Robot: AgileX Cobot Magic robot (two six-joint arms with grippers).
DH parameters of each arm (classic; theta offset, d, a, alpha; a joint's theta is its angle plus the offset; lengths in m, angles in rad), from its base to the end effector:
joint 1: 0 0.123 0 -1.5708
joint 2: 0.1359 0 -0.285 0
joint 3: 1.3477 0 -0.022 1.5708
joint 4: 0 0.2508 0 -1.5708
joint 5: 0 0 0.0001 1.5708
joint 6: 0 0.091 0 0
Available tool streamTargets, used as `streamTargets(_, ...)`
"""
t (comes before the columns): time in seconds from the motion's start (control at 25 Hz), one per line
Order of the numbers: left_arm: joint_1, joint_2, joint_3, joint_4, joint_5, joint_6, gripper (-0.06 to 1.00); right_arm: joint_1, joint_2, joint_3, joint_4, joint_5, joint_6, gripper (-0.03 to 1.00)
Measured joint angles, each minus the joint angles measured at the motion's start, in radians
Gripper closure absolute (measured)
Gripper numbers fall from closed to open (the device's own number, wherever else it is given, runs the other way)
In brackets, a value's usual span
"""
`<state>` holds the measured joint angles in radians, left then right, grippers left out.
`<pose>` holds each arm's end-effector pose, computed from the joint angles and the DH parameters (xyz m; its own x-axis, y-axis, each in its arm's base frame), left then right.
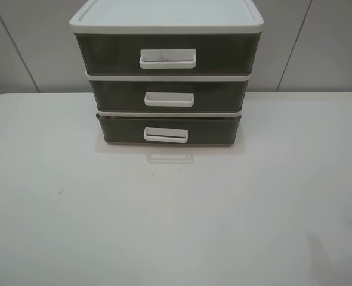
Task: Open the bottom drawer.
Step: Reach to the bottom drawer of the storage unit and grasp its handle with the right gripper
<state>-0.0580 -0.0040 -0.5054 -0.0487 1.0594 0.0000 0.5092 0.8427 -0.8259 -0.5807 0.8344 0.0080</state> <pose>-0.0063 -0.0035 0.2789 -0.4474 0.0021 -0.8943 0.0852 0.9955 -0.0403 0.1529 0.0429 0.3471 -0.4342 -0.6567 -0.6166 -0.3704 0.7541 -0.5423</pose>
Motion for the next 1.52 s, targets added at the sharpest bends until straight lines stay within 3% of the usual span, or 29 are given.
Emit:
streamTargets(0.12, 0.0, 0.0, 0.0, 0.0, 0.0, 0.0, 0.2, 0.116, 0.115, -0.001, -0.045, -0.042, 0.0, 0.17)
streamTargets(0.28, 0.0, 0.0, 0.0, 0.0, 0.0, 0.0, 0.2, 0.228, 0.284, -0.001, -0.027, -0.132, 0.052, 0.17)
streamTargets(0.36, 0.0, 0.0, 0.0, 0.0, 0.0, 0.0, 0.2, 0.257, 0.357, 0.004, -0.019, -0.177, 0.11, 0.17)
streamTargets(0.48, 0.0, 0.0, 0.0, 0.0, 0.0, 0.0, 0.2, 0.265, 0.44, 0.055, -0.049, -0.321, 0.165, 0.17)
streamTargets(0.64, 0.0, 0.0, 0.0, 0.0, 0.0, 0.0, 0.2, 0.265, 0.499, 0.178, -0.015, -0.527, 0.157, 0.17)
streamTargets(0.72, 0.0, 0.0, 0.0, 0.0, 0.0, 0.0, 0.2, 0.265, 0.511, 0.235, 0.035, -0.614, 0.103, 0.17)
streamTargets(0.84, 0.0, 0.0, 0.0, 0.0, 0.0, 0.0, 0.2, 0.259, 0.531, 0.306, 0.145, -0.727, -0.073, 0.17)
streamTargets(0.96, 0.0, 0.0, 0.0, 0.0, 0.0, 0.0, 0.2, 0.223, 0.559, 0.337, 0.31, -0.852, -0.299, 0.17)
streamTargets(1.16, 0.0, 0.0, 0.0, 0.0, 0.0, 0.0, 0.2, 0.205, 0.665, 0.342, 0.632, -1.098, -0.577, 0.17)
streamTargets(1.52, 0.0, 0.0, 0.0, 0.0, 0.0, 0.0, 0.2, 0.255, 0.905, 0.342, 0.854, -1.402, -0.922, 0.17)
